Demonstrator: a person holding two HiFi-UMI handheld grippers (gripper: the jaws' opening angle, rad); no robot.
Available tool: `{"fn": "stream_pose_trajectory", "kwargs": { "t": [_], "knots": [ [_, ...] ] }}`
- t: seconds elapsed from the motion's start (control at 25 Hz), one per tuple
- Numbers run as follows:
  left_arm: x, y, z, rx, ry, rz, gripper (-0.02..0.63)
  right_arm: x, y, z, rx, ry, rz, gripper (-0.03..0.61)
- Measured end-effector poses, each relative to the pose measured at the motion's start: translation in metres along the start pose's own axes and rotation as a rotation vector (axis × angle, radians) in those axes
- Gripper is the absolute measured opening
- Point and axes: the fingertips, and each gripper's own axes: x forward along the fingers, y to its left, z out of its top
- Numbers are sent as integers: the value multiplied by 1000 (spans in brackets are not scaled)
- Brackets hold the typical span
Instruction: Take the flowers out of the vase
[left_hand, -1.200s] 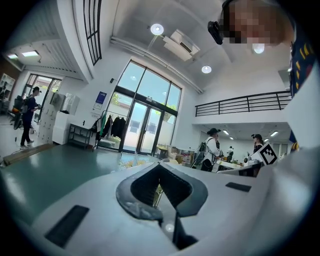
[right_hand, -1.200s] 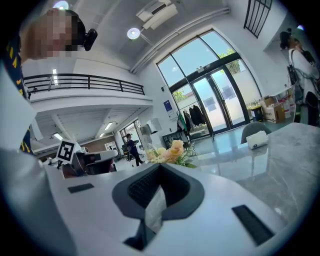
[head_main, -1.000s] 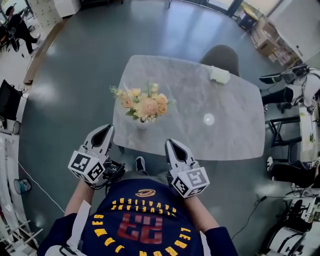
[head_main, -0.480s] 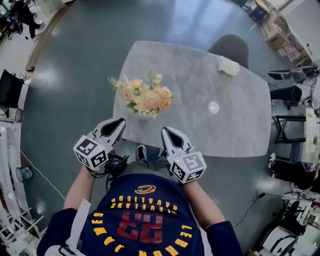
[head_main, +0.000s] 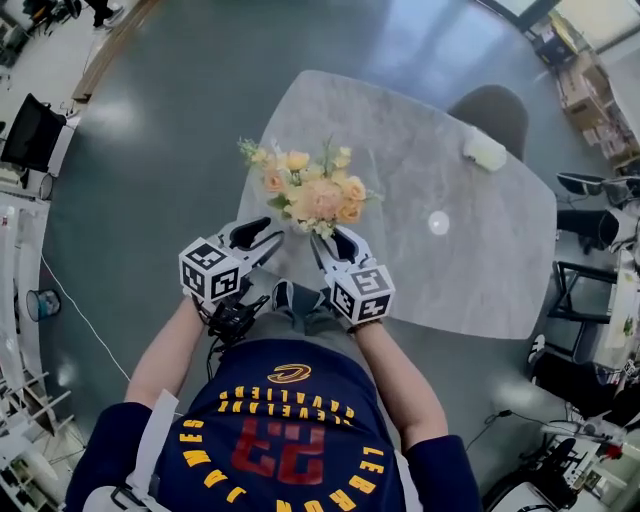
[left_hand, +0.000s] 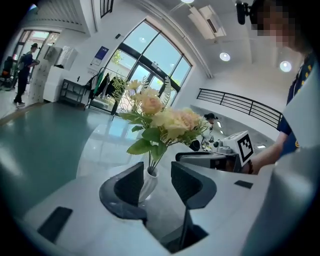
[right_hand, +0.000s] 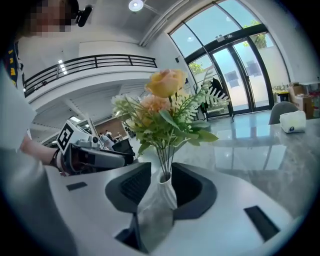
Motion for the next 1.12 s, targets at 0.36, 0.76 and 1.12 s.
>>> {"fn": "stream_pose_trajectory", "kwargs": {
  "t": [0.36,0.76,1.12],
  "knots": [
    [-15,3,-3,-44,-21,59,155,48,-5,-9,-55,70,78,127],
    [-41,12,-10,-109,-72,155,155,75,-2,-6,-82,47,110,140],
    [-54,17,-12,-141,-92,192,155,78,8,-5,-106,45,127,48]
  ]
}}
